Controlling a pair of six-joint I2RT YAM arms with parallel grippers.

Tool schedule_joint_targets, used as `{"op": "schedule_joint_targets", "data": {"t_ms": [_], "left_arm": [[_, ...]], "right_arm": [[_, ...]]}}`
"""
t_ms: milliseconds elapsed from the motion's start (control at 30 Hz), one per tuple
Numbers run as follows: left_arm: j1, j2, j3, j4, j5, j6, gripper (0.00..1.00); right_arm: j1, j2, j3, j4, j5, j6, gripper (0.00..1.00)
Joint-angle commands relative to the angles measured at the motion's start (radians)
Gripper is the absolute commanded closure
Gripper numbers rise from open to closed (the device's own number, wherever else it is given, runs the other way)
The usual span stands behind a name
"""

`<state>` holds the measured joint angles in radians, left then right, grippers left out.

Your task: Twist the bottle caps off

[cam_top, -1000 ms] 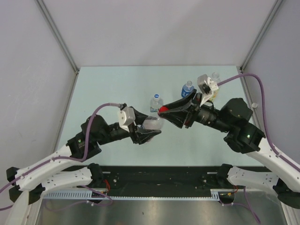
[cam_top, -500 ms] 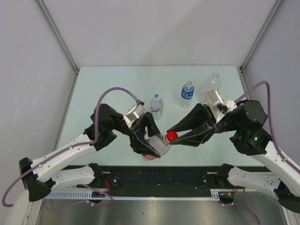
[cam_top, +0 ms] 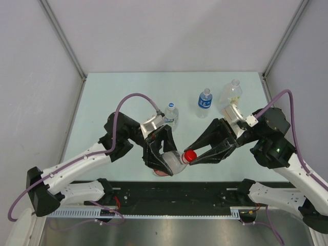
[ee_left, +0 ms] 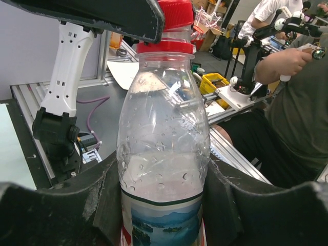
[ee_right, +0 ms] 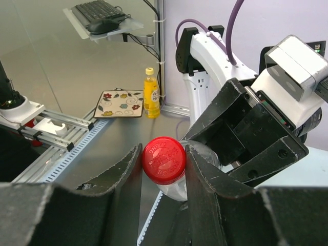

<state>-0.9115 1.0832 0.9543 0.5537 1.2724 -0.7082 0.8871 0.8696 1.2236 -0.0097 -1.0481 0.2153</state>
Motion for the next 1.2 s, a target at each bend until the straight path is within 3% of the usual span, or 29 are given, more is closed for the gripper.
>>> {"op": "schedule_joint_targets", "data": {"t_ms": [0, 233, 433, 533, 567, 633, 767, 967, 1167], "left_arm": [[0.049, -0.002, 0.043, 0.094, -0.044, -0.004, 1.0], [0.085, 0.0, 0.024, 0.022, -0.025, 0.061, 1.0], [0.143, -0.045, -0.009, -0.181, -0.054, 0.217, 1.0], [0.166, -0.071, -0.026, -0.277, -0.106, 0.292, 1.0], [0.171, -0.083, -0.025, -0.358, -0.132, 0.318, 1.0], [0.172, -0.123, -0.023, -0.428, -0.22, 0.396, 1.0], [0.172, -0.209, -0.049, -0.529, -0.37, 0.461, 1.0], [0.172, -0.34, -0.081, -0.629, -0.646, 0.518, 1.0], [0.172, -0.466, -0.13, -0.676, -0.821, 0.553, 1.0]], "right_arm": [[-0.01, -0.032, 0.008, -0.061, -0.171, 0.025, 1.0], [-0.092, -0.057, 0.008, -0.024, -0.187, 0.064, 1.0], [-0.2, -0.086, 0.008, -0.056, -0.003, 0.061, 1.0], [-0.212, -0.092, 0.008, -0.145, 0.288, -0.003, 1.0], [-0.211, -0.083, 0.008, -0.176, 0.456, -0.022, 1.0], [-0.211, -0.064, 0.008, -0.269, 0.595, -0.078, 1.0], [-0.192, 0.015, -0.015, -0.378, 1.109, -0.059, 1.0], [-0.148, 0.074, -0.233, -0.325, 1.449, 0.062, 1.0], [-0.132, 0.16, -0.406, -0.207, 1.556, 0.209, 1.0]]}}
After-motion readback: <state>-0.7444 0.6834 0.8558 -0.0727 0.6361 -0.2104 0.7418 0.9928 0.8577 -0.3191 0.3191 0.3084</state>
